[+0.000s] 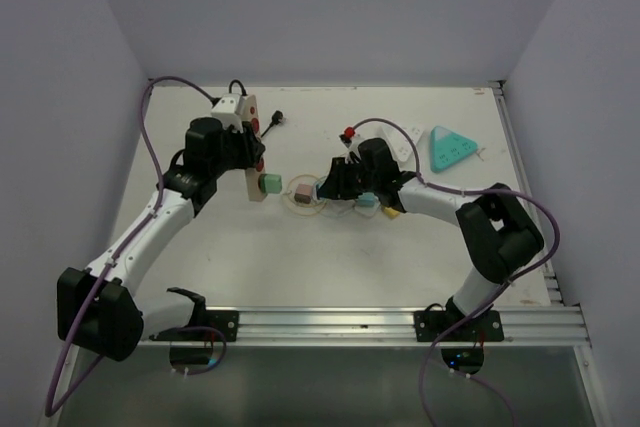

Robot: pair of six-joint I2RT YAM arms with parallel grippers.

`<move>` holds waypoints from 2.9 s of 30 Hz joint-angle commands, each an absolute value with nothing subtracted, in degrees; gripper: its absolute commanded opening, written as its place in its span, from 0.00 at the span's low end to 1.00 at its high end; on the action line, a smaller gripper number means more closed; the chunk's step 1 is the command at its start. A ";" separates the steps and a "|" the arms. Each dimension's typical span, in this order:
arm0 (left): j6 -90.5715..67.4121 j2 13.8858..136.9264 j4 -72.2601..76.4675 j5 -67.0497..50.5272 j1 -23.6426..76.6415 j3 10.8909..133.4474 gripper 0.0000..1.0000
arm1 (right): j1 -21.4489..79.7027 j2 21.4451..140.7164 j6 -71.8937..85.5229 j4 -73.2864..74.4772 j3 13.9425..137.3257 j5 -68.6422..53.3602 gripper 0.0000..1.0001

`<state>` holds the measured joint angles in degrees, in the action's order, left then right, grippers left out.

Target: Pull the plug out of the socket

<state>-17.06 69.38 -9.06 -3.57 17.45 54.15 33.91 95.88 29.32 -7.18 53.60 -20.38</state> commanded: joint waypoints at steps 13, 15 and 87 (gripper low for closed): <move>-12.39 63.02 1.84 -5.71 17.75 49.13 0.00 | 31.46 97.48 30.68 -9.94 54.14 -12.66 0.77; -12.48 63.28 1.76 -6.06 17.75 49.22 0.00 | 31.55 96.07 29.71 -8.36 54.32 -11.34 0.82; -3.69 63.98 -2.20 18.98 17.05 48.78 0.00 | 48.69 85.36 22.50 22.06 74.36 -12.57 0.00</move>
